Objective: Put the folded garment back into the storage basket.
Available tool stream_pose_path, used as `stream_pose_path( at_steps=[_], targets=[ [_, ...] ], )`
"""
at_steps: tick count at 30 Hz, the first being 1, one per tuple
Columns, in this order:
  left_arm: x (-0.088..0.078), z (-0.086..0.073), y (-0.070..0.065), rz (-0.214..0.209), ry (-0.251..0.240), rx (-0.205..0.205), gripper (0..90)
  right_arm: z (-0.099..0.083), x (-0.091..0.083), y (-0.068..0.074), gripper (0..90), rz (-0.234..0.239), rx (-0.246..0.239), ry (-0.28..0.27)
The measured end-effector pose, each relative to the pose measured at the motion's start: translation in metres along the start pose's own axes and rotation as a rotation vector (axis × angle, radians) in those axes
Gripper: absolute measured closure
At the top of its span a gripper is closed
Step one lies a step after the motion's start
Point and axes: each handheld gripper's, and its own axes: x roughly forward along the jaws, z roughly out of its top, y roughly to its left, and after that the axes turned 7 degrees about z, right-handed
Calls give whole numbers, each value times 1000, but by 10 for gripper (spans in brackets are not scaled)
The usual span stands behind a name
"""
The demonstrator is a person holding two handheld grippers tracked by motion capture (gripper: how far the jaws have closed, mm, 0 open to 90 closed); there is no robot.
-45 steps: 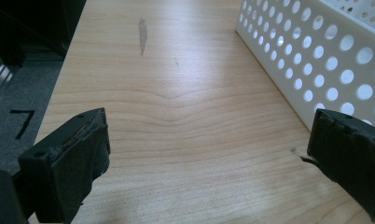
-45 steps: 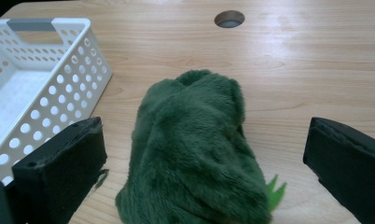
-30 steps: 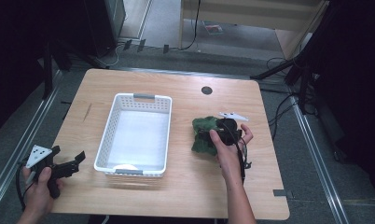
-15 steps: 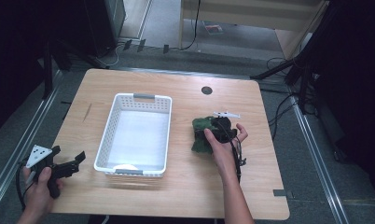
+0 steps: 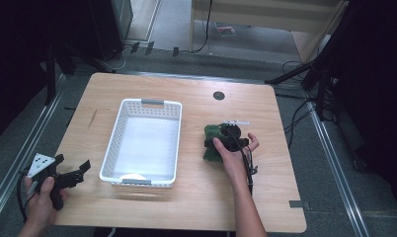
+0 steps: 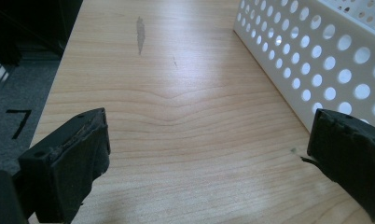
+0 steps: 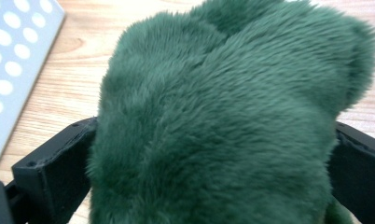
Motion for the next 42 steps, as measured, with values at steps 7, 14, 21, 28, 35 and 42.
stream_pose_path(
  at_steps=[7, 14, 21, 28, 35, 42],
  targets=[
    [0, 0, 0, 1, 2, 3, 2, -3, 7, -2, 0, -9, -5, 23],
    [0, 0, 0, 1, 3, 3, 2, -5, 13, -1, 0, -23, -32, 37],
    [0, 0, 0, 1, 2, 3, 2, -8, 16, 1, 4, -38, -40, 44],
    [0, 0, 0, 1, 3, 3, 2, -12, 17, 1, 71, -74, -59, 32],
    [0, 0, 0, -1, 9, 2, 2, -14, 15, -1, 137, -74, -43, -1],
    [0, 0, 0, -2, 9, 1, 2, -15, 5, -4, 199, -34, -3, -49]
  ],
)
